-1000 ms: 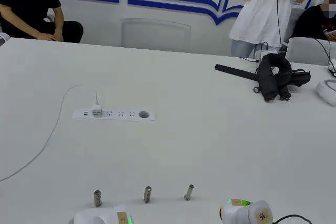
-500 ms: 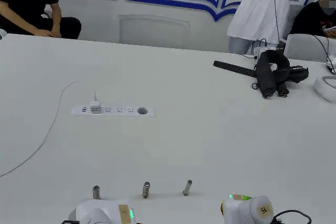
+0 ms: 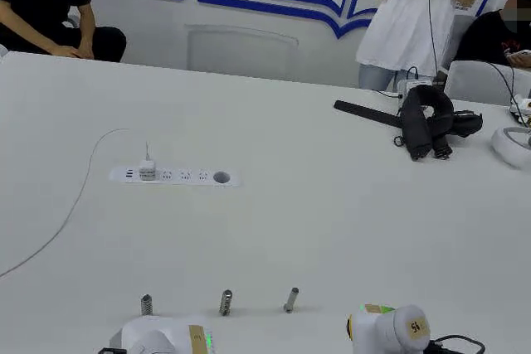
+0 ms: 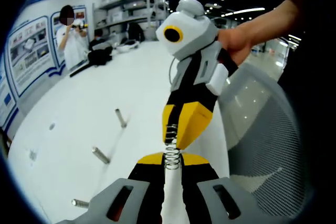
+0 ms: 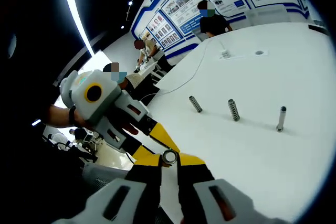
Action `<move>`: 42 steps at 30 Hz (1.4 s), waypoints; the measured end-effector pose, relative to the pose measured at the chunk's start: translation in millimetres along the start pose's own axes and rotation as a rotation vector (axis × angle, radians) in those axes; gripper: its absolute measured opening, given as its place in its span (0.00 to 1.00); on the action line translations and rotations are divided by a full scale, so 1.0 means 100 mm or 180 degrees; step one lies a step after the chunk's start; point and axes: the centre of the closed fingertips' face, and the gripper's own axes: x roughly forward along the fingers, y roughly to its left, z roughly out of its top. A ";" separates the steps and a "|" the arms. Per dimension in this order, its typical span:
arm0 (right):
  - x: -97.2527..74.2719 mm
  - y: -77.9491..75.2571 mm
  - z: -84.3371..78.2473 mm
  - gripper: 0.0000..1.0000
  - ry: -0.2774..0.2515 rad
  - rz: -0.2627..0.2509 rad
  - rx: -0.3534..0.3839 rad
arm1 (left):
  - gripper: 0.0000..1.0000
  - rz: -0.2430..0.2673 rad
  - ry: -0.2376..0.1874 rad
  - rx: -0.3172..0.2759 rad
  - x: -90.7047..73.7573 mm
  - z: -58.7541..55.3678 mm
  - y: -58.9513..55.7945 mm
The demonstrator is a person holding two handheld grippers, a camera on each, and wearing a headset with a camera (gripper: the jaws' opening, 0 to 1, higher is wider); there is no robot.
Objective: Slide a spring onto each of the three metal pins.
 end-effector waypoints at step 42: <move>-0.22 0.18 0.10 0.19 0.1416 0.0185 -0.1848 | 0.10 -0.0290 -0.0276 0.0239 -0.02 0.33 -0.11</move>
